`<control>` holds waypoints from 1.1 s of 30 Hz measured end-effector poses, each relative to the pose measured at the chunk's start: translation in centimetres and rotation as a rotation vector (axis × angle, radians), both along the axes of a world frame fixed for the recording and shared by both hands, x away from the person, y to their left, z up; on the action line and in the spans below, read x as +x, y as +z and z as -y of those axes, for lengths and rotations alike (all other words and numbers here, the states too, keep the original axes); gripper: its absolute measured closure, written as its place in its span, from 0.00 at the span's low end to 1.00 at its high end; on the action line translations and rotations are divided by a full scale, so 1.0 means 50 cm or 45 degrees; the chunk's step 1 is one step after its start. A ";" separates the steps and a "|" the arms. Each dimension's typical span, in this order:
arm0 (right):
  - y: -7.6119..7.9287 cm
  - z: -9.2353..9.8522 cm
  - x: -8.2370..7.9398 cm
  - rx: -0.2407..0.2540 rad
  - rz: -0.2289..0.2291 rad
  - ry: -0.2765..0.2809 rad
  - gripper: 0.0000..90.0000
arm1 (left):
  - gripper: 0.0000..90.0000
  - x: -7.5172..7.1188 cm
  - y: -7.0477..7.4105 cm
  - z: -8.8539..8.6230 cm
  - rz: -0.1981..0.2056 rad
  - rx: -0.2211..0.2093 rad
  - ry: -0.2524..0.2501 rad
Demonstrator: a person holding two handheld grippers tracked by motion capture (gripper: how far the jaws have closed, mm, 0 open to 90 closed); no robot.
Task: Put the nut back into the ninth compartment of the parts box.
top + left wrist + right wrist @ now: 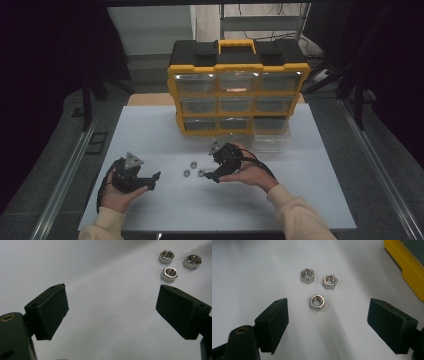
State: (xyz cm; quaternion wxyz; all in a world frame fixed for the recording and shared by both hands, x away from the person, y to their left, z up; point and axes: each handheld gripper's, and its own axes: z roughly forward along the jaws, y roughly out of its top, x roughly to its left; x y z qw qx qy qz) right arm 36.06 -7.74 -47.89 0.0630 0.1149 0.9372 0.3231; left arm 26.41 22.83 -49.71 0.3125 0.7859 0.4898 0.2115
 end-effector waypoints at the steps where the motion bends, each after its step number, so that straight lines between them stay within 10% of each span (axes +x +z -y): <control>1: -0.001 -0.001 0.000 0.000 0.000 -0.001 0.20 | 0.13 0.000 0.000 0.000 0.001 -0.001 0.000; 33: -0.041 -0.048 0.018 -0.073 -0.057 0.024 0.22 | 0.13 0.001 0.001 -0.001 0.003 -0.002 -0.009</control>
